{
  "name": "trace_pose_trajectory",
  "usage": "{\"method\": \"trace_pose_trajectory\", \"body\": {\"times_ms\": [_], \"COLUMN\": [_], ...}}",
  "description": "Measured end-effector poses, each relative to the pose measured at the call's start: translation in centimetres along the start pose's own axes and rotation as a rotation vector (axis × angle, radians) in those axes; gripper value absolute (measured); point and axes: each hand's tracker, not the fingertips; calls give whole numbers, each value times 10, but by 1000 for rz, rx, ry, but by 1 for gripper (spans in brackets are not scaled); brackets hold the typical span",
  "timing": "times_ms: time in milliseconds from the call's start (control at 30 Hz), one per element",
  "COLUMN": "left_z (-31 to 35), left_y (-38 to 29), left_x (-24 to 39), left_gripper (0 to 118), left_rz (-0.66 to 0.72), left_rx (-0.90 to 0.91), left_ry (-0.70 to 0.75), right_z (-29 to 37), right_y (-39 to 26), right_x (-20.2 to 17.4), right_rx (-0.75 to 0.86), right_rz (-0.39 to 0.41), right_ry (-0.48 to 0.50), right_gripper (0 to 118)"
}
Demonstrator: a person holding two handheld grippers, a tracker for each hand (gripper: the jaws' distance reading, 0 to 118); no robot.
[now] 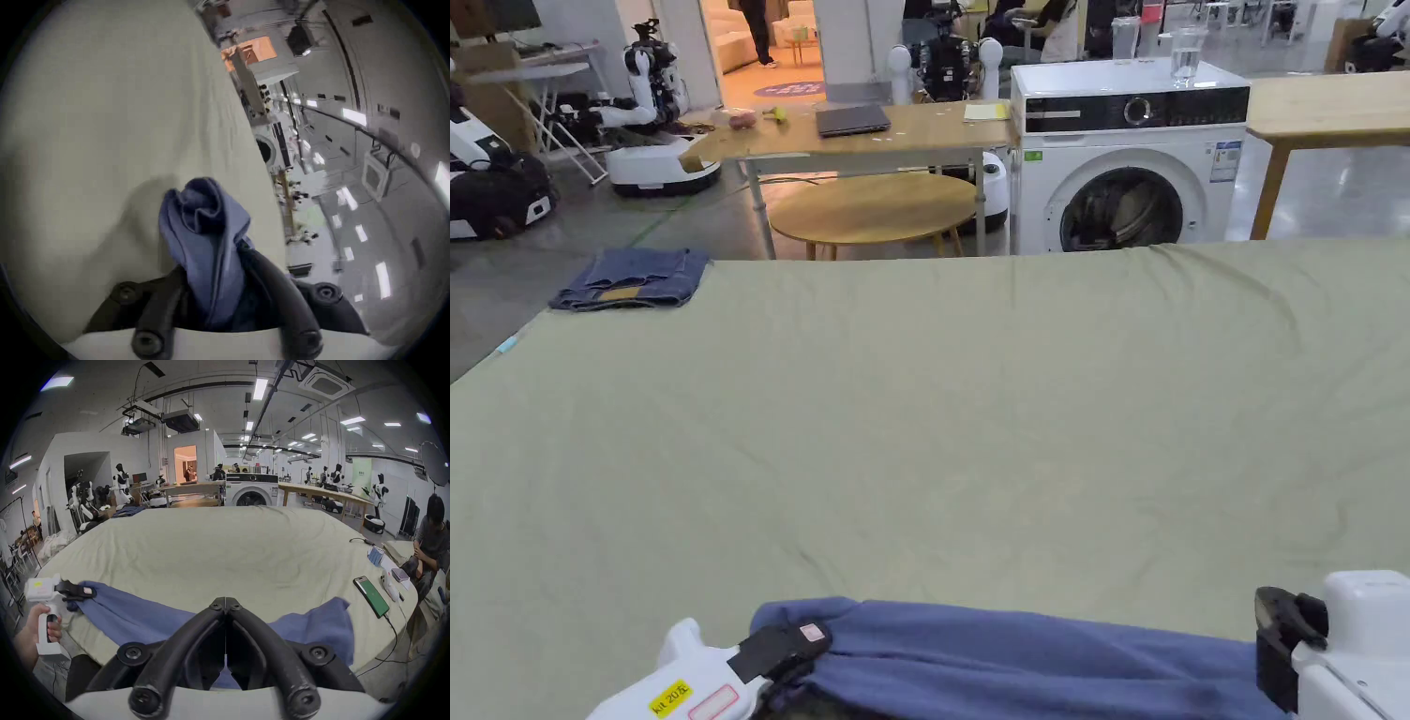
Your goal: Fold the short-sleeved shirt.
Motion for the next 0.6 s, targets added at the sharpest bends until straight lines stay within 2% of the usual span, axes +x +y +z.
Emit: {"method": "trace_pose_trajectory", "body": {"times_ms": [133,300,400,500,600], "left_z": [32,19,-10,-53,-88], "left_y": [28,-32,-94,-166,-207], "left_x": [35,127,169,189,186], "left_gripper": [4,4,4,4,4], "left_rz": [-372,-879,-1095,-1293,-1347], "left_rx": [85,72,-11,-119,-193], "left_ry": [213,243,216,296,379], "right_z": [-1,-4,-4,-1,4], "right_y": [0,5,8,11,12], "right_x": [0,-2,0,9,23], "right_rx": [-12,-15,-12,-13,-13], "right_rz": [-4,12,27,41,47], "right_ry": [10,33,56,80,96], "right_gripper": [0,0,0,0,0]}}
